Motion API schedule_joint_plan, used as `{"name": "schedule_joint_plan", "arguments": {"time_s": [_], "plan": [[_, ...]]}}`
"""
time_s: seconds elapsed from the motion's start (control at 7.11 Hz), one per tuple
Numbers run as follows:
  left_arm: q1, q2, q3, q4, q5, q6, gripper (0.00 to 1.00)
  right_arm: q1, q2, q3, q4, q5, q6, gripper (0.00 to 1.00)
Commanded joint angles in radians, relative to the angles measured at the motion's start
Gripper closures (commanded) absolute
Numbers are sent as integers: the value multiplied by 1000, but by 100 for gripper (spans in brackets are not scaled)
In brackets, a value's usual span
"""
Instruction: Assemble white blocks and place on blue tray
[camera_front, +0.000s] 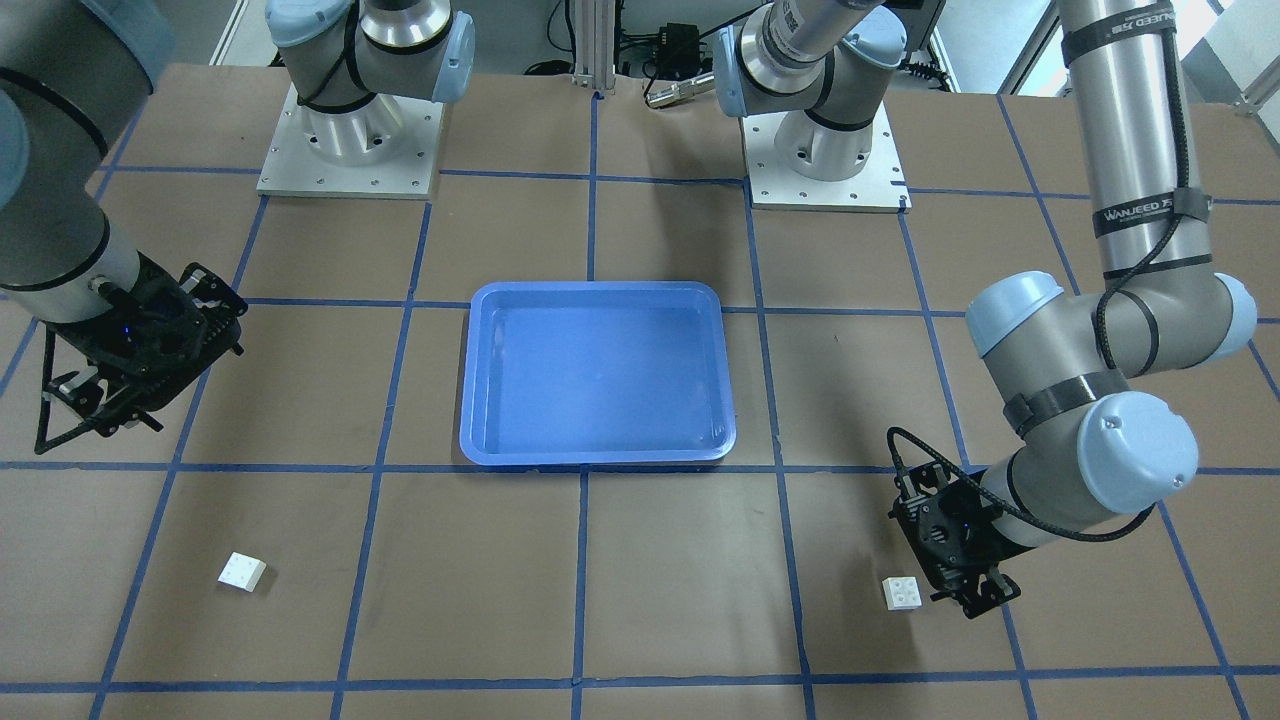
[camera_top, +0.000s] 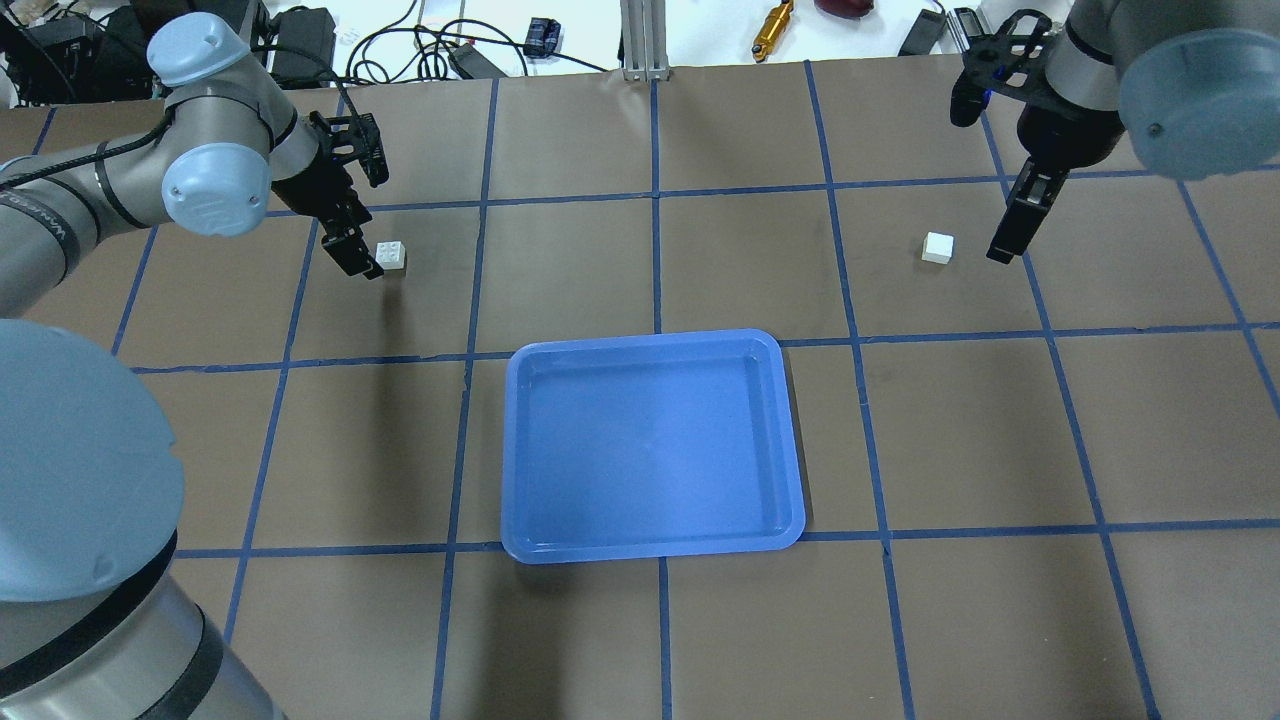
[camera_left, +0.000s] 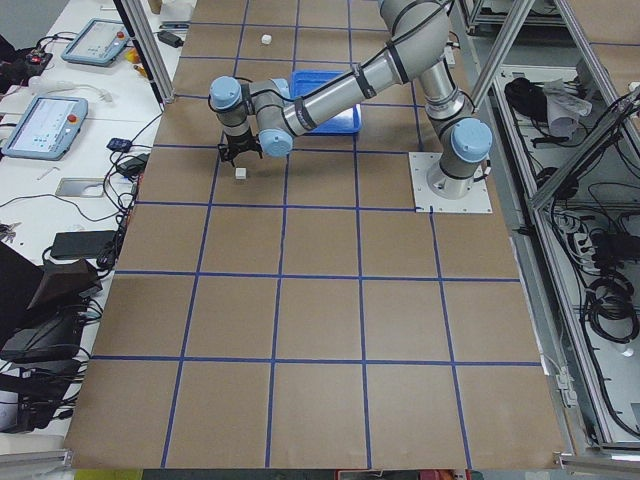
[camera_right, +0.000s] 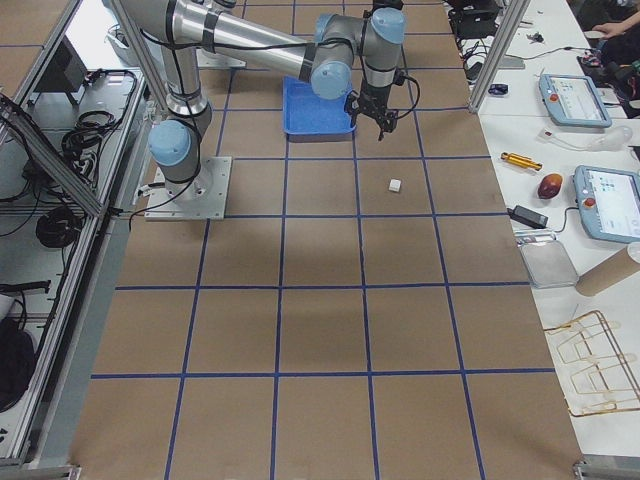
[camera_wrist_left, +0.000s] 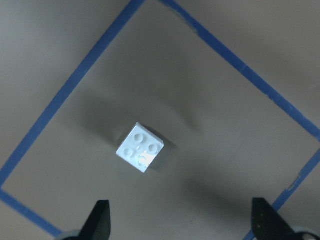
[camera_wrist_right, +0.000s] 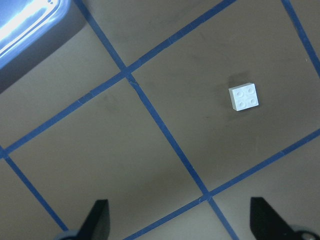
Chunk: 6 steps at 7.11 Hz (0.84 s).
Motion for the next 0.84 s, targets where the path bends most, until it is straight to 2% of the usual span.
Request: {"name": "schedule_joint_plan", "arguments": {"time_s": [0.0,0.14,0.28,0.42,0.7], "plan": [[38,-47,7,57,-87,204,0,-3,82,-2,-127,7,-120,0],[40,-65,31,57,-114,274,0,-3,116,-7,-186,7,-172,0],[52,-79,42,54,-184,328,0,-3,145,-17,-191,8,-183,0],[84,-82,35,51,-197,370,0,-3,176,-19,-249,8,-180,0],[107,-102,30,50,-262,384,0,-6,243,-20,-368,14,-168,0]]}}
